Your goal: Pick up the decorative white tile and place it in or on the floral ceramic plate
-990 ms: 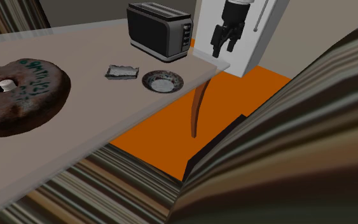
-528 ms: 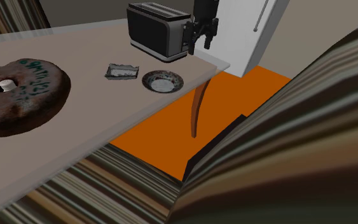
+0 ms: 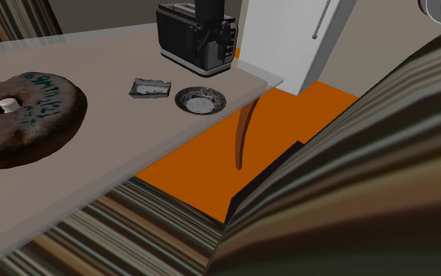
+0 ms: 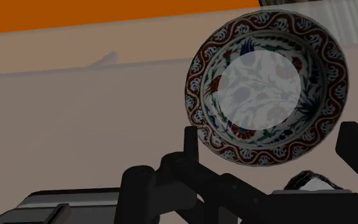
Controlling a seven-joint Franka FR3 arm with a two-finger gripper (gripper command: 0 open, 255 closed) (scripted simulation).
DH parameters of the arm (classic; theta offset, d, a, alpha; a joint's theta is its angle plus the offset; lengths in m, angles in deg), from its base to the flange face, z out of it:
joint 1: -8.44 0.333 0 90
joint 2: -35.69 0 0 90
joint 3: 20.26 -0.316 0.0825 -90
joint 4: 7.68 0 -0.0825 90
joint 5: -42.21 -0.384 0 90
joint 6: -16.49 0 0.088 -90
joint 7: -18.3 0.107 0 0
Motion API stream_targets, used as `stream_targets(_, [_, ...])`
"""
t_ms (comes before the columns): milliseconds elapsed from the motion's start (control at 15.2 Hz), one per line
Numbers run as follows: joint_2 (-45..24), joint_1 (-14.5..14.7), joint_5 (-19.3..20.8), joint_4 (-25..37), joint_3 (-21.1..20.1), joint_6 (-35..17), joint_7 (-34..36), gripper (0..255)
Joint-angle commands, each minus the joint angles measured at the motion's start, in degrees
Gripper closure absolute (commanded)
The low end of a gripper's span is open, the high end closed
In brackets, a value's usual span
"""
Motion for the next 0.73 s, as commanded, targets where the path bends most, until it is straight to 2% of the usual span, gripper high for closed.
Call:
stream_targets(0, [-5.49, 0.87, 1.03, 6.26, -1.04, 1.74, 1.77, 0])
stream_targets(330, [-19.84, 4.51, 4.23, 23.92, -2.75, 7.47, 5.81, 0])
stream_targets(528, [-30.30, 8.03, 6.57, 38.60, -3.08, 13.07, 7.71, 0])
stream_targets(594, [-31.00, 8.35, 6.68, 39.66, -2.99, 13.50, 7.78, 0])
stream_targets(660, [-30.39, 8.13, 6.51, 37.93, -2.98, 12.37, 7.74, 0])
